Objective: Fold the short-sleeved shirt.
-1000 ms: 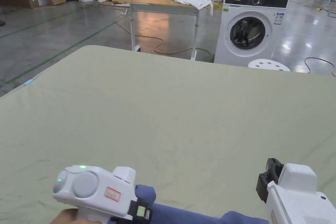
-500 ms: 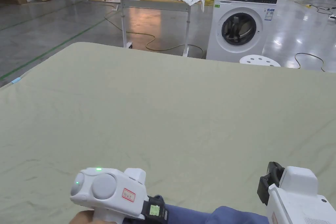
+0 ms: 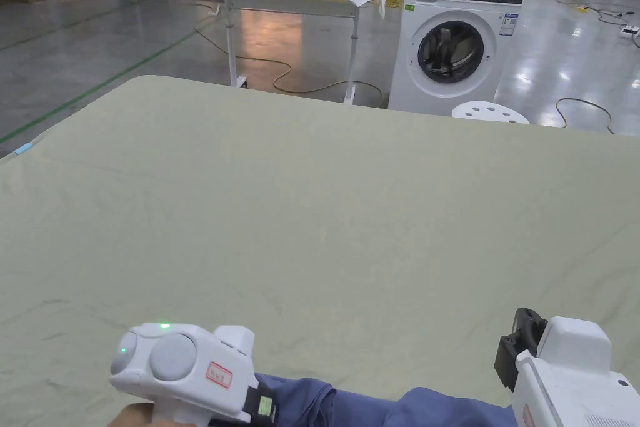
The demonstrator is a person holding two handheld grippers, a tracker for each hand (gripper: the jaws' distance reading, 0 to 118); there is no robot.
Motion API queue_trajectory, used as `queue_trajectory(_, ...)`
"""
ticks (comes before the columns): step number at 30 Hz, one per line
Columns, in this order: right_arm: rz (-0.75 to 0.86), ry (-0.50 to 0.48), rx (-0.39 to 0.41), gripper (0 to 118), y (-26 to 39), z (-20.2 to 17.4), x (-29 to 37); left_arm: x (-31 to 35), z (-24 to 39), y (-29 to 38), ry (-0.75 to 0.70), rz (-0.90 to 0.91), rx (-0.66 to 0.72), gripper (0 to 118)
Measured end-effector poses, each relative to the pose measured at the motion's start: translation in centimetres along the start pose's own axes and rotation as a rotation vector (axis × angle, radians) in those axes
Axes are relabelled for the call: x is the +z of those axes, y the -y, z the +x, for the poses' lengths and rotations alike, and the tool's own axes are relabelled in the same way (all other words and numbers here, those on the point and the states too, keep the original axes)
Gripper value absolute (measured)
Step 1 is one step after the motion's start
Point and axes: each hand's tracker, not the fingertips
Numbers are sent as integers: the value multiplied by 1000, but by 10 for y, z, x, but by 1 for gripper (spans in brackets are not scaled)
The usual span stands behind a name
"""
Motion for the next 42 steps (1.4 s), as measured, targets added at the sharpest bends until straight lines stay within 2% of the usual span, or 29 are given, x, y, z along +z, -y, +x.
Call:
queue_trajectory(2, -4, -2, 6, 1, 1, 0, 0, -10, 9, 8, 61, -37, -27, 10)
queue_trajectory(6, -10, -1, 17, 1, 4, 0, 1, -10, 24, 18, 140, 7, -48, 10)
queue_trajectory(10, -14, -4, 21, 1, 5, -2, 2, -26, 35, 21, 137, 21, -85, 10)
queue_trajectory(15, -14, -11, 19, 1, 5, -4, 2, -40, 30, 21, 158, 45, -52, 10)
queue_trajectory(21, 34, -12, 11, 1, 0, -3, 5, -2, 3, 18, 220, 83, -10, 12)
queue_trajectory(22, 47, -9, 9, 1, -2, -3, 6, 10, -7, 17, 241, 111, 4, 16)
queue_trajectory(26, 88, -6, 13, 1, -9, -3, 8, 53, -58, 15, 249, 228, 65, 66)
queue_trajectory(27, 97, -6, 12, 1, -10, -3, 8, 61, -72, 16, 235, 255, 91, 70)
queue_trajectory(30, 102, -9, 12, 1, -15, -4, 6, 74, -114, 18, 231, 283, 147, 70)
queue_trajectory(36, 77, -15, 5, 1, -16, -6, 3, 58, -148, 29, 298, 221, 245, 71)
queue_trajectory(38, 65, -16, -6, 1, -15, -5, 2, 41, -152, 34, 357, 153, 264, 71)
queue_trajectory(42, 55, -10, 0, 1, -13, -7, 3, 22, -147, 37, 539, 196, 315, 69)
